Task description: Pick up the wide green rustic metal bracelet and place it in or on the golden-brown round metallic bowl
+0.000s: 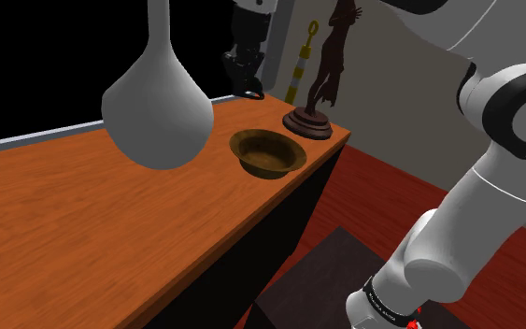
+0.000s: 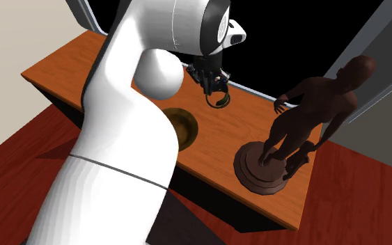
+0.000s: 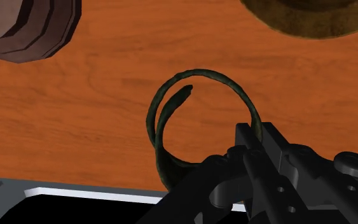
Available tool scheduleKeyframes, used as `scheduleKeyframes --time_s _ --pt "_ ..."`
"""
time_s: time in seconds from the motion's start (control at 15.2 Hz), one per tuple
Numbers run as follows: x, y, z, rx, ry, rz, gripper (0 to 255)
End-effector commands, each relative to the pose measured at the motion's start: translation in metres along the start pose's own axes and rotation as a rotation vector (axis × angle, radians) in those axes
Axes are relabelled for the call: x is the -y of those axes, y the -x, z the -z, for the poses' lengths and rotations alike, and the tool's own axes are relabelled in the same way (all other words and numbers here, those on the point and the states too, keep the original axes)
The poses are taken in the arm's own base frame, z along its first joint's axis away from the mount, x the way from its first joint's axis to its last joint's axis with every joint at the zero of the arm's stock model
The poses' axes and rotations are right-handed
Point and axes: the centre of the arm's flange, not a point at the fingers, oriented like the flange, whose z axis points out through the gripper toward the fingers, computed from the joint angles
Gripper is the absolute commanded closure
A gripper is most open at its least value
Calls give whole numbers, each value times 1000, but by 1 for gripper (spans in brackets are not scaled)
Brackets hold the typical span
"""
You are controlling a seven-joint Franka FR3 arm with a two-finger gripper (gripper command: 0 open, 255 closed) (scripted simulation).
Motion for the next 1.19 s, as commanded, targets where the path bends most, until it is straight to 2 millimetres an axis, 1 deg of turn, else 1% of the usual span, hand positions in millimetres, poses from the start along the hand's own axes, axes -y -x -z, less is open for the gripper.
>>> scheduleKeyframes --time_s 0.0,0.2,1.06,1.12 --pt "-1 -1 11 1 0 0 255" --pt "-2 -2 25 1 0 0 255" --pt "97 137 39 1 0 0 255" --pt "97 138 34 1 0 0 255"
